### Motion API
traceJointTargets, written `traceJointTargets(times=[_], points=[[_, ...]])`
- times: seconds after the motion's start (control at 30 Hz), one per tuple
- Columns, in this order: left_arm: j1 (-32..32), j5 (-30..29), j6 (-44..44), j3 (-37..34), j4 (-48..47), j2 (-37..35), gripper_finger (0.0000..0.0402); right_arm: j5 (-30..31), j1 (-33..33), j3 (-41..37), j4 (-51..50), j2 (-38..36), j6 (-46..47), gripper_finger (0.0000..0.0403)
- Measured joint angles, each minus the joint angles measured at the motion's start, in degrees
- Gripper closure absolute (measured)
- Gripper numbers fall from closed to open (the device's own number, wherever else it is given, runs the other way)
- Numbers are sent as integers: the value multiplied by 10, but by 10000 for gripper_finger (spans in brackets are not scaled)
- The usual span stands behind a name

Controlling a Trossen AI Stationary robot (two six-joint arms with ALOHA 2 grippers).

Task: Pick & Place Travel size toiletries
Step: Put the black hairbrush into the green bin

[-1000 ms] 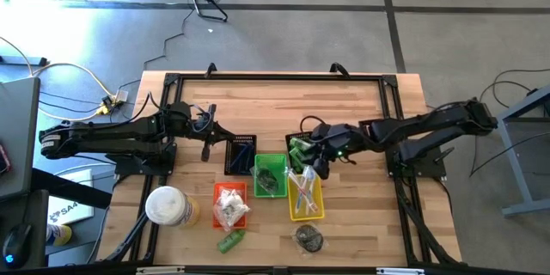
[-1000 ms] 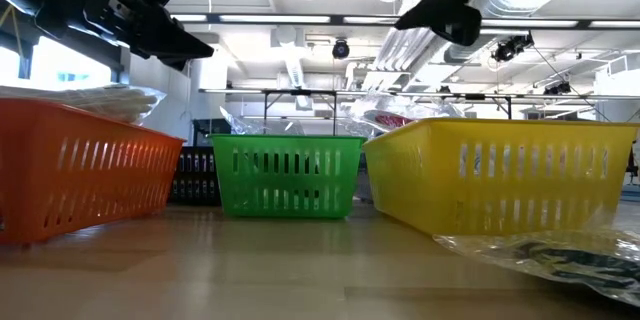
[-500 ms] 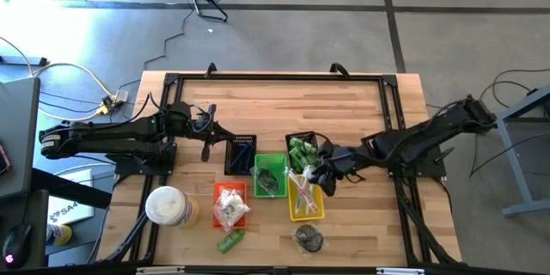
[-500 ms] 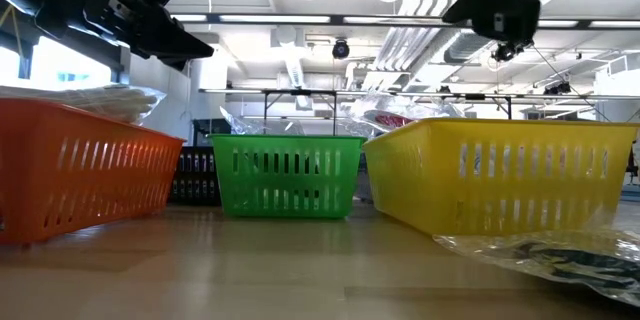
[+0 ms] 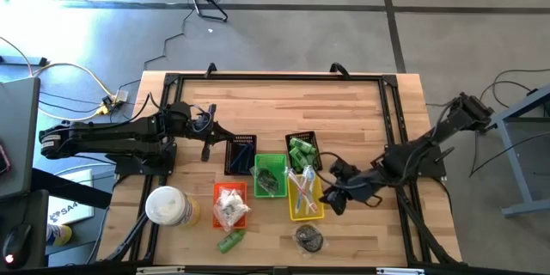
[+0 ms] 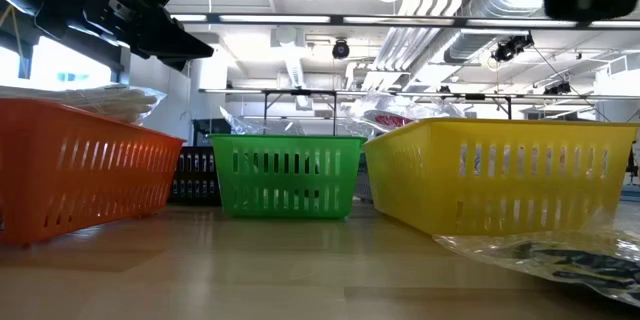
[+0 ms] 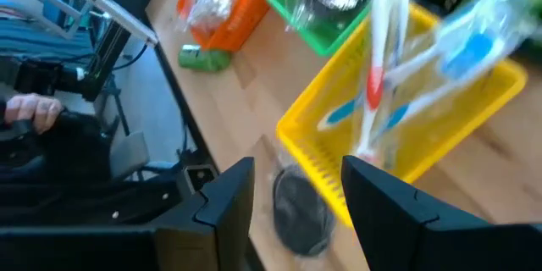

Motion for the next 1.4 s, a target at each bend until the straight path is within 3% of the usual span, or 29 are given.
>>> traceJointTargets(times=[0.4,1.4], points=[[0,0,0,0,0,0,401,50,64,0,-30,0,61,232],[0,0,37,0,0,0,401,95,65,0,4,0,92,232]])
